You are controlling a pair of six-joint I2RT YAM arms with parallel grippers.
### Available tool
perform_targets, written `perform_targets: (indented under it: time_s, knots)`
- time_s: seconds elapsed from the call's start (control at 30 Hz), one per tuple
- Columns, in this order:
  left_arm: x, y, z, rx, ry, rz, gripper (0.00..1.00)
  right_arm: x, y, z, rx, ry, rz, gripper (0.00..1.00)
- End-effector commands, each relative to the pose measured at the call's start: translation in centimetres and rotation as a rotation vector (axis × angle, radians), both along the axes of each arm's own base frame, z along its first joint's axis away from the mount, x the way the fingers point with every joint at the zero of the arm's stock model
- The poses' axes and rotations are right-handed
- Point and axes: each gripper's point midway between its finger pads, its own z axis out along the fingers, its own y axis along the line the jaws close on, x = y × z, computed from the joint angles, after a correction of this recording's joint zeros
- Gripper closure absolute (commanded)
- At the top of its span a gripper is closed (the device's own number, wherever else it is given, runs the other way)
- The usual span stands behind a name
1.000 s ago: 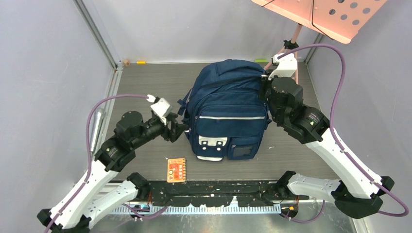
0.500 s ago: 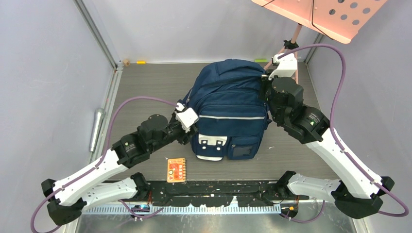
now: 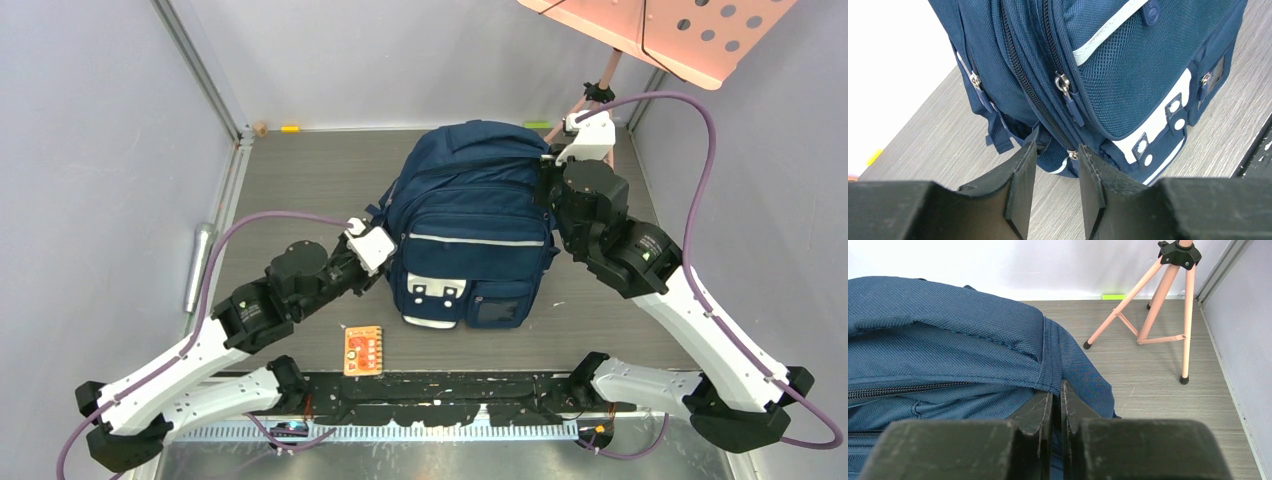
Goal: Pack the student bag
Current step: Zip the student bag at the center of the board.
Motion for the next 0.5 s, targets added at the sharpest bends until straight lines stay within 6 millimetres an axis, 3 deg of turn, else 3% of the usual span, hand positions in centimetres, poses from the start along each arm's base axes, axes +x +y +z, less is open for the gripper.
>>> perform_targets:
  time_s: [0.0, 0.47]
  knots:
    - [0.6, 0.0, 0.9, 0.005, -0.012, 0.026, 0.63, -0.4, -2.2, 2.8, 0.083, -0.087, -0.082, 0.99]
    - [0.1, -3.2, 1.1, -0.088, 0.038, -0.068, 0.61, -1.0, -2.8, 3.1, 0.097, -0.1, -0.09, 1.0]
